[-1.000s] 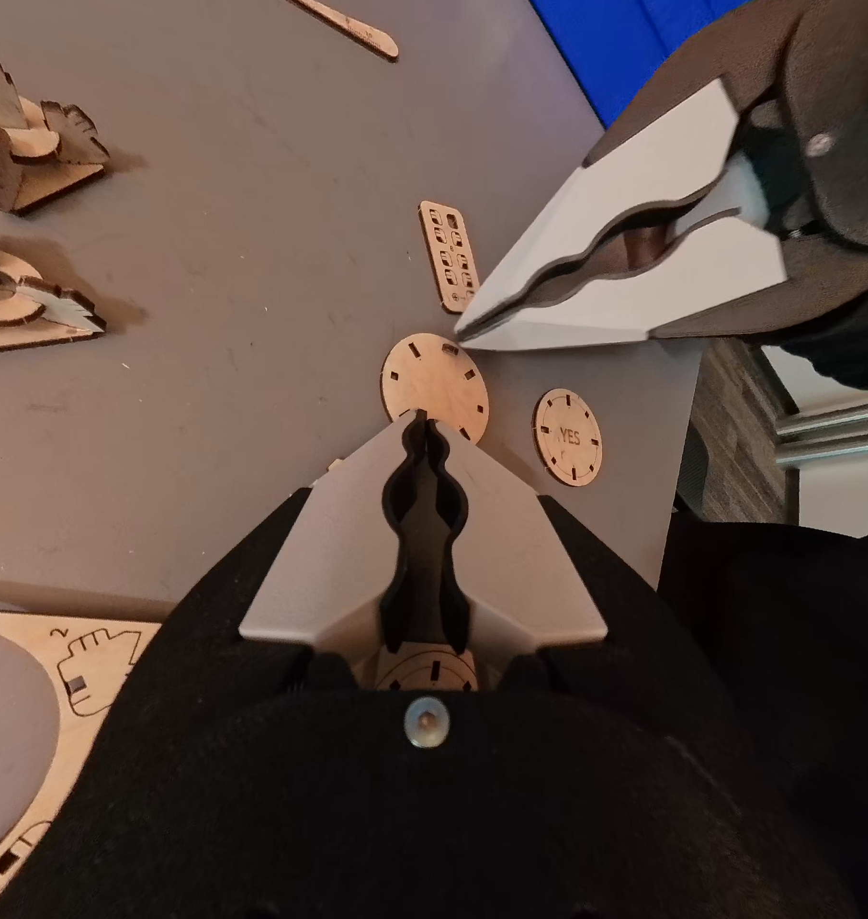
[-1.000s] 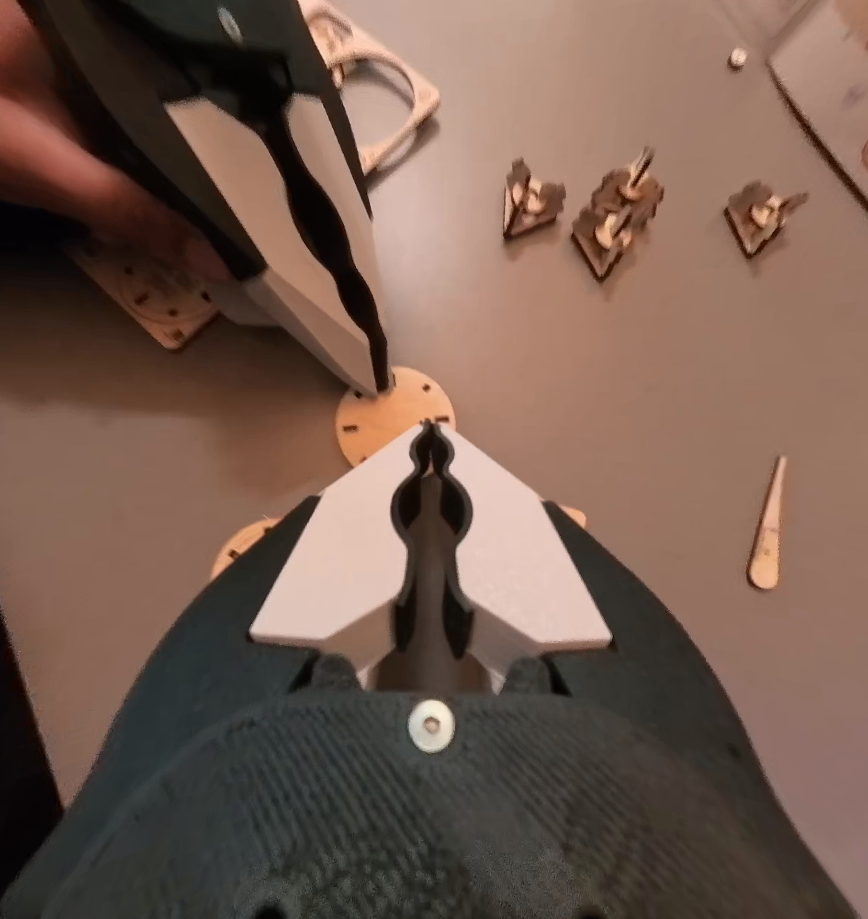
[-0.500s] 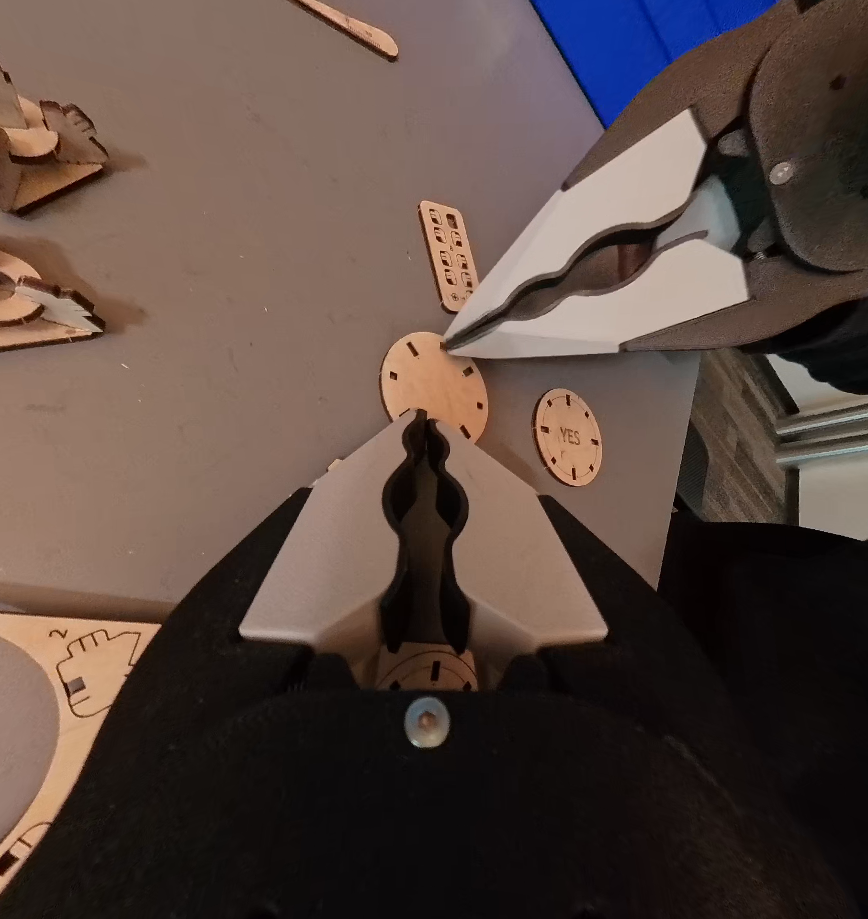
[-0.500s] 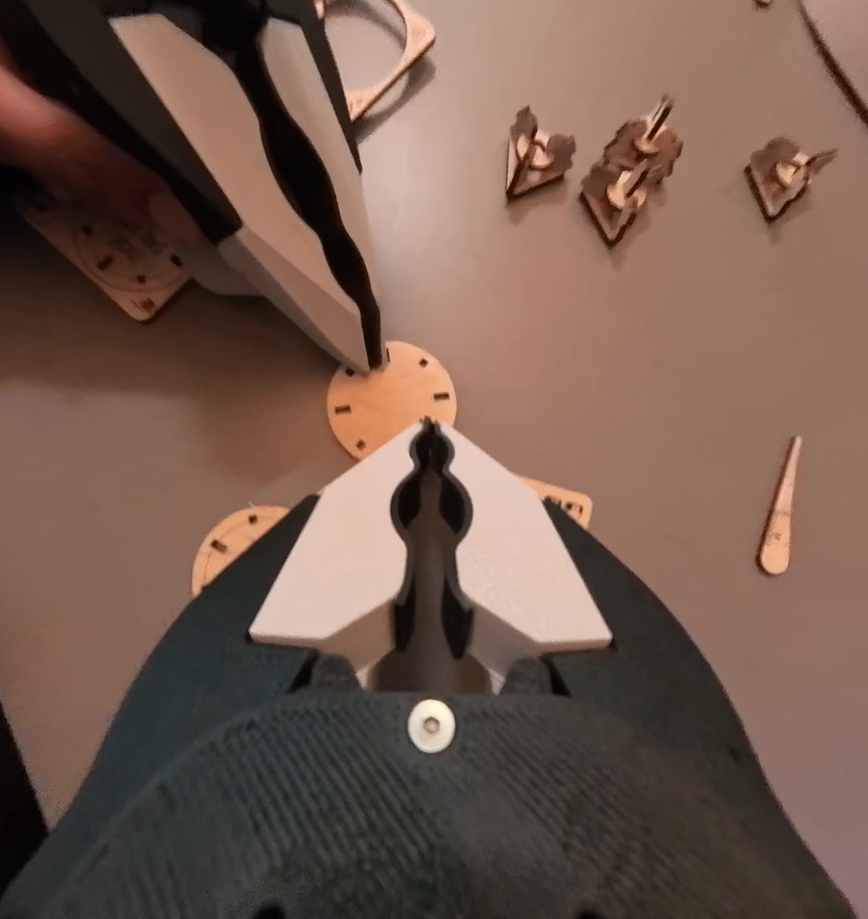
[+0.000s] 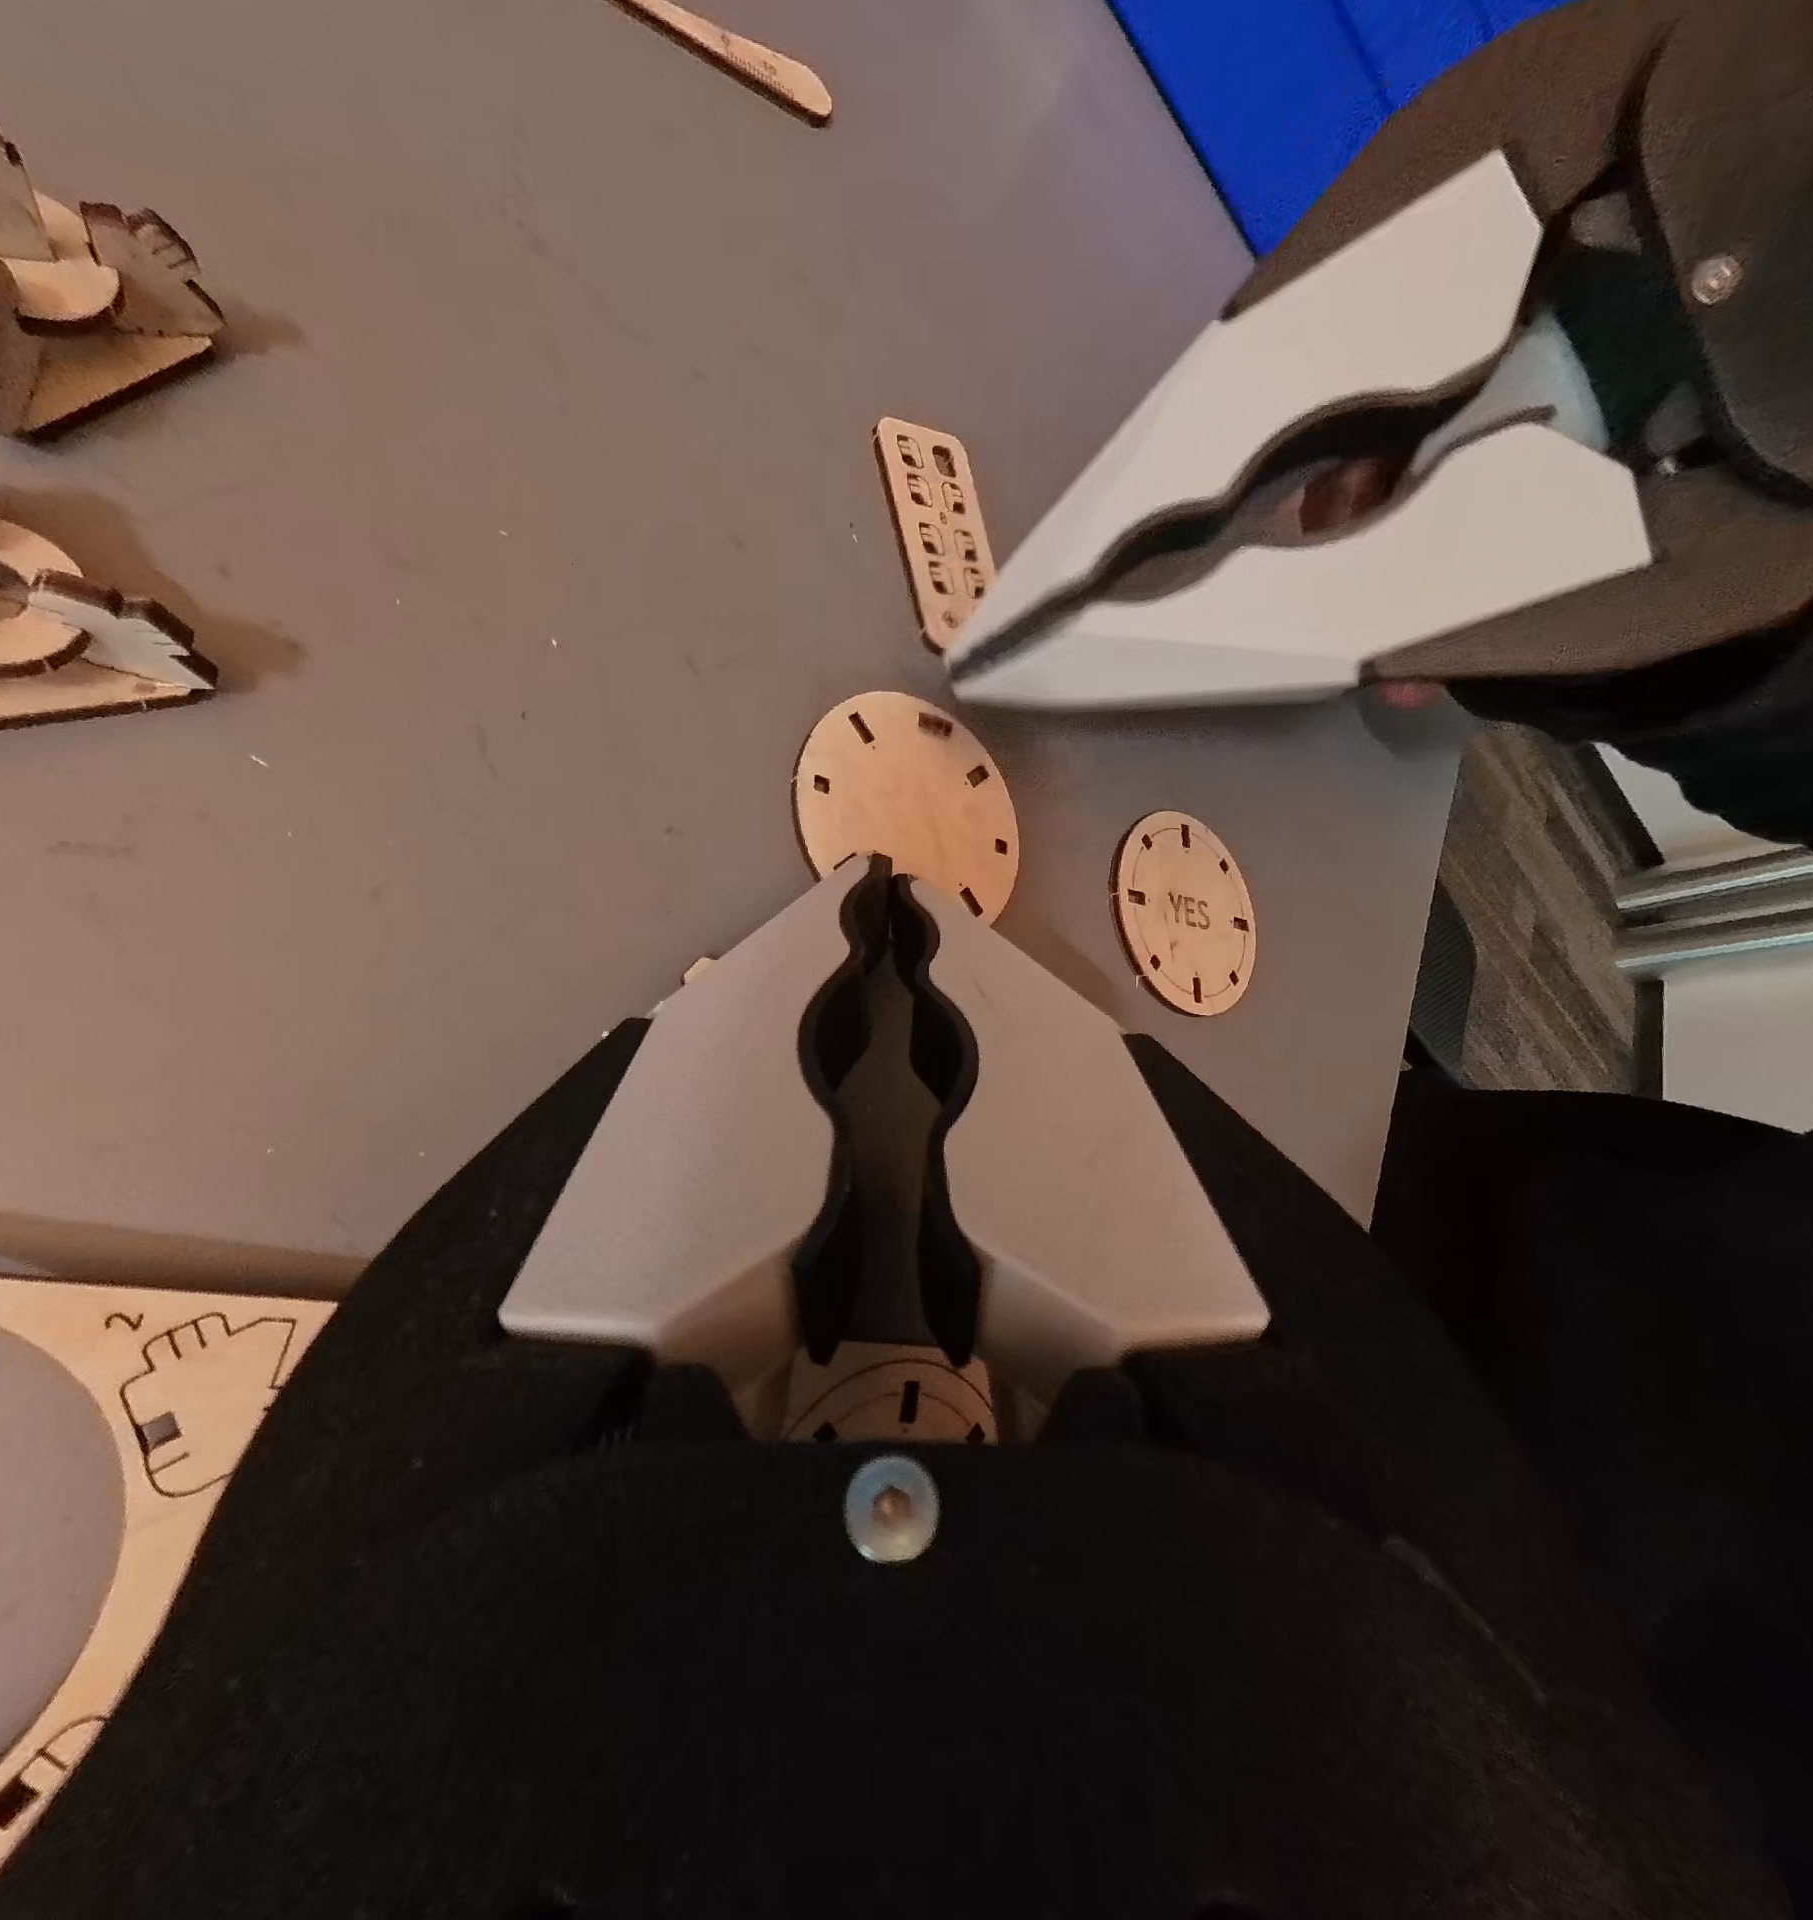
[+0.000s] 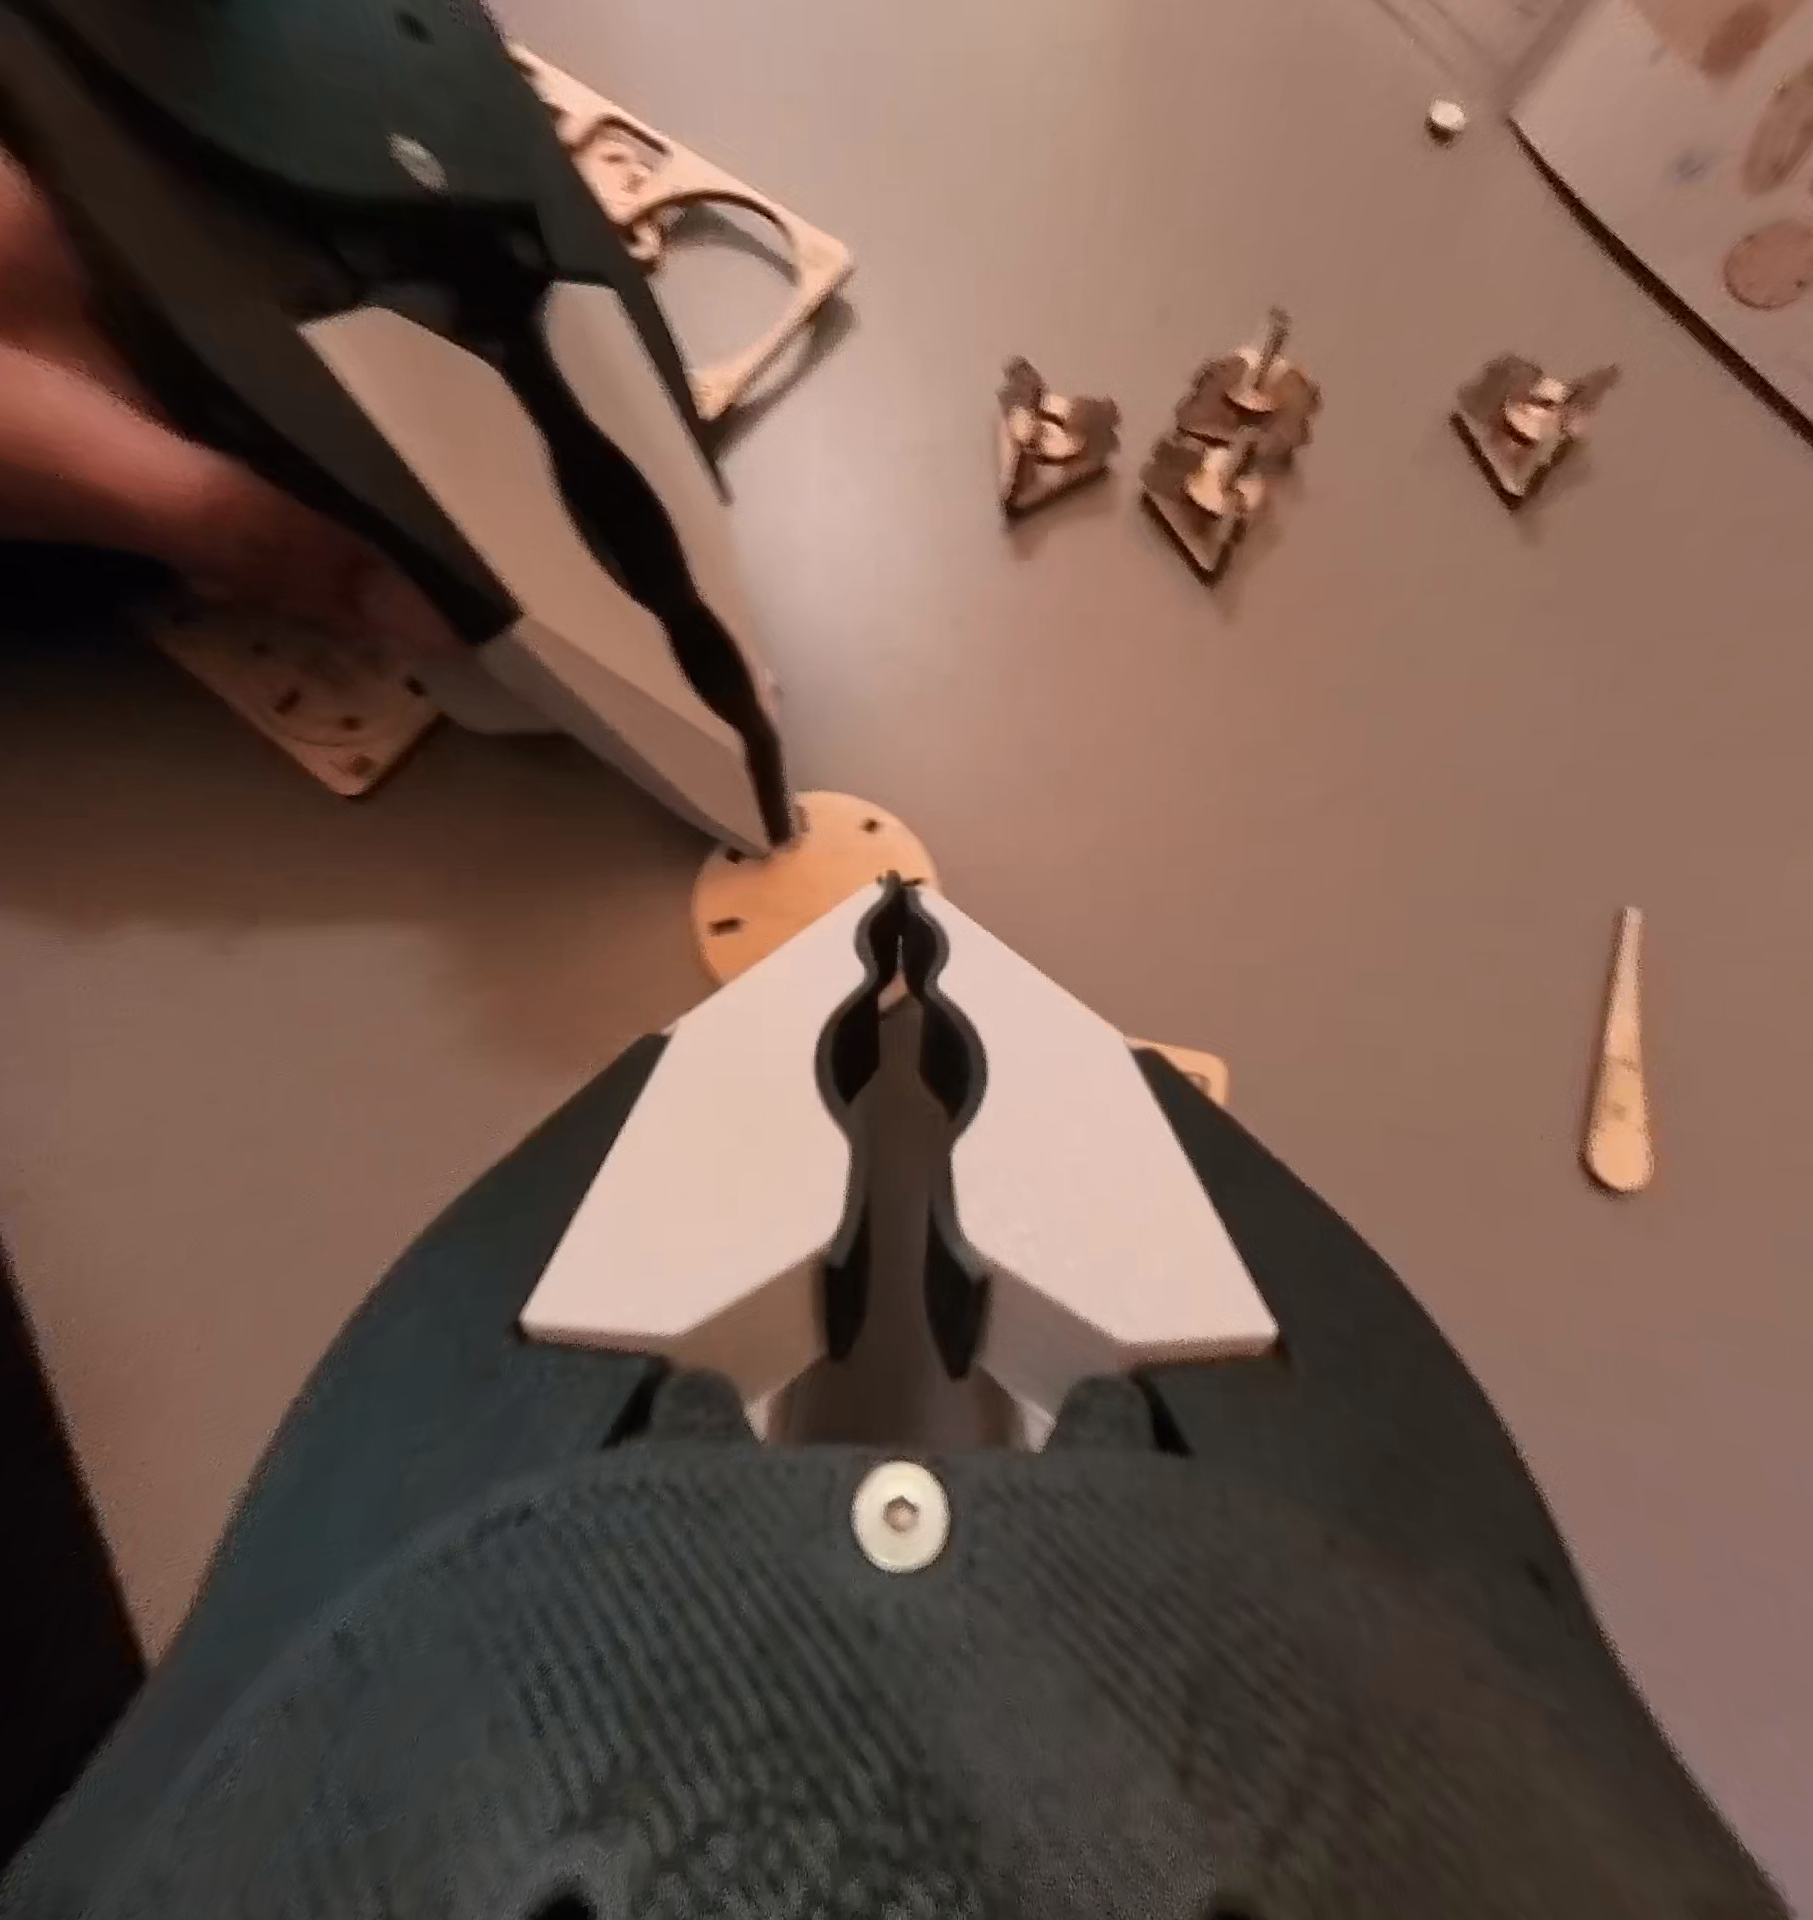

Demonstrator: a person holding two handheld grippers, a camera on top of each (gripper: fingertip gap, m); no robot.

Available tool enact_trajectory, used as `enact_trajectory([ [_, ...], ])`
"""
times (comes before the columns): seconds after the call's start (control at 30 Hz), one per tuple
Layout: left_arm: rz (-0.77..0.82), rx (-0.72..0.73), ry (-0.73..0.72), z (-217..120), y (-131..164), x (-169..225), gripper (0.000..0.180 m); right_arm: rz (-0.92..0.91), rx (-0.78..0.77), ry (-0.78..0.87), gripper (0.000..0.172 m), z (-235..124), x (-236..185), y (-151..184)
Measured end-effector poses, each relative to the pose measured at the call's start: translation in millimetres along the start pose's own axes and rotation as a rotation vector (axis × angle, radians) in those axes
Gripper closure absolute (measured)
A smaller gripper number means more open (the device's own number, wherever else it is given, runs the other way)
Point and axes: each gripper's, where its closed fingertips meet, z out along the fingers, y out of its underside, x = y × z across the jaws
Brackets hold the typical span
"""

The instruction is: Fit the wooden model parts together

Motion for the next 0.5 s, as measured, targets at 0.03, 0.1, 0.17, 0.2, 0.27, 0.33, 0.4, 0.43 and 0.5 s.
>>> enact_trajectory([
  [0.03, -0.002, 0.000, 0.002, -0.1, 0.0, 0.0, 0.180, -0.008, -0.006, -0.025, 0.172, 1.4, -6.2, 1.5],
  [0.1, -0.001, -0.001, 0.002, 0.0, 0.0, 0.0, 0.180, -0.009, -0.055, -0.006, 0.172, 6.3, -2.7, 12.8],
  [0.17, 0.001, 0.000, -0.001, -0.1, -0.1, 0.0, 0.180, -0.020, -0.083, 0.113, 0.172, 3.5, 20.2, 16.8],
  [0.2, 0.001, 0.000, -0.001, 0.0, -0.1, 0.1, 0.180, -0.023, -0.040, 0.118, 0.172, 0.2, 20.7, 9.5],
  [0.27, 0.000, 0.000, 0.000, -0.1, -0.1, 0.0, 0.180, -0.015, 0.018, 0.037, 0.172, -1.5, 2.9, -2.2],
  [0.33, -0.003, -0.001, 0.003, -0.1, -0.1, 0.1, 0.180, -0.062, -0.056, 0.005, 0.172, 5.7, -8.2, 10.9],
  [0.4, 0.001, -0.004, 0.002, 0.5, 0.2, 0.7, 0.180, -0.076, -0.088, 0.086, 0.172, 7.9, 4.6, 17.0],
  [0.43, 0.004, -0.002, -0.002, 0.4, 0.2, 0.6, 0.180, -0.095, -0.100, 0.143, 0.172, 5.7, 15.1, 16.7],
  [0.5, 0.004, -0.002, -0.003, 0.4, 0.2, 0.7, 0.180, -0.102, -0.030, 0.148, 0.172, -0.6, 16.1, 2.6],
])
